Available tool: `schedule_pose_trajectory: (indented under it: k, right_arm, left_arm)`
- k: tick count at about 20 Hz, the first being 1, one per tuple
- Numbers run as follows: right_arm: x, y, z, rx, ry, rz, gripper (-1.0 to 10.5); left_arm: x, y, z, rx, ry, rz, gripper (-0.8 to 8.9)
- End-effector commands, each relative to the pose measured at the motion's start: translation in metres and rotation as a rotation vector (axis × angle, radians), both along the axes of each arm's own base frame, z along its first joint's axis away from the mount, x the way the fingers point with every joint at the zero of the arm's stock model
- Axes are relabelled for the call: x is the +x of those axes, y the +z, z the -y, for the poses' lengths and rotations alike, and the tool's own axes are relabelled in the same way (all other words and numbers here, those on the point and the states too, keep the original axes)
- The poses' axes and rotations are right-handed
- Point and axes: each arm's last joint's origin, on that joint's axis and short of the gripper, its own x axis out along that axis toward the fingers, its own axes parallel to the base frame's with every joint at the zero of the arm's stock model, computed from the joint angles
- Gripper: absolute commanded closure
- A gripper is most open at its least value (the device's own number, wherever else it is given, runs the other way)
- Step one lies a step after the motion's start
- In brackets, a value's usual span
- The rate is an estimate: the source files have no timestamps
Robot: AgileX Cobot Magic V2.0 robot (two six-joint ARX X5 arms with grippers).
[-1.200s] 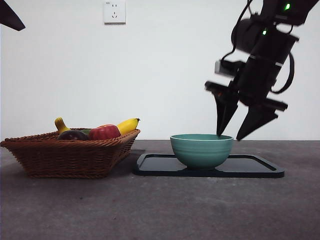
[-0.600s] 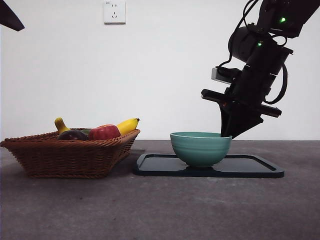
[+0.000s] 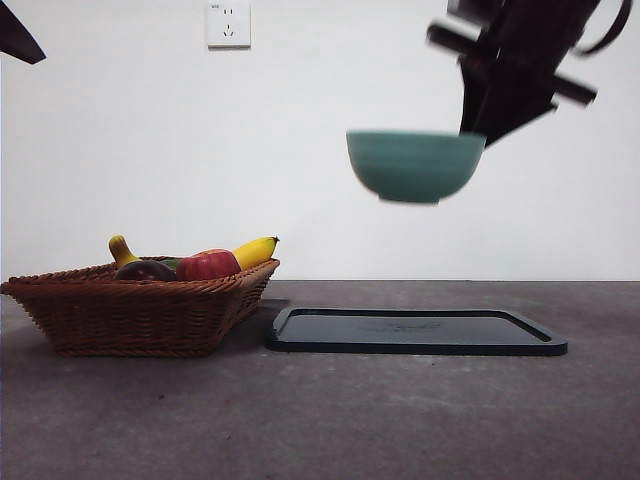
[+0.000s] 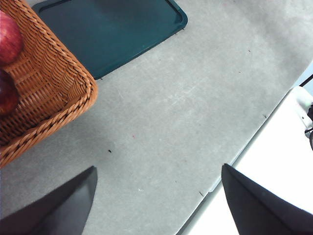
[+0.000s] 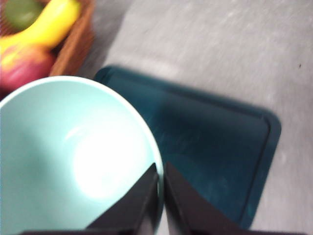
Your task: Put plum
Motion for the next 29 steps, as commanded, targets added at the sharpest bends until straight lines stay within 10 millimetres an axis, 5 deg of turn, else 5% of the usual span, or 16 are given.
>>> schedule_pose_trajectory:
  k: [1,4,7,20,29]
  right_arm:
    - [-0.019,0.020,-0.005,0.001,0.049,0.036,9.4]
    - [-0.044,0.033,-0.009,0.012,0.096,0.064,9.4]
    - [-0.063,0.026,-0.015,0.000,0.134,0.062,9.4]
    - [-0.089,-0.092,-0.033,-0.018,0.141,-0.074,9.4]
    - [-0.086,-0.128,-0.038,-0.074,0.131,-0.150,9.4]
  left_arm:
    - [0.001,0.003,0.001,-0.001,-0.014,0.014,4.22]
    - [0.001,0.003,0.001,-0.001,-0.014,0.015,4.22]
    - [0.001,0.003,0.001,-0.001,-0.014,0.014,4.22]
    - [0.001,0.003,0.001,-0.001,-0.014,0.014,4.22]
    - [0.001,0.003,0.001,-0.001,-0.014,0.014,4.22]
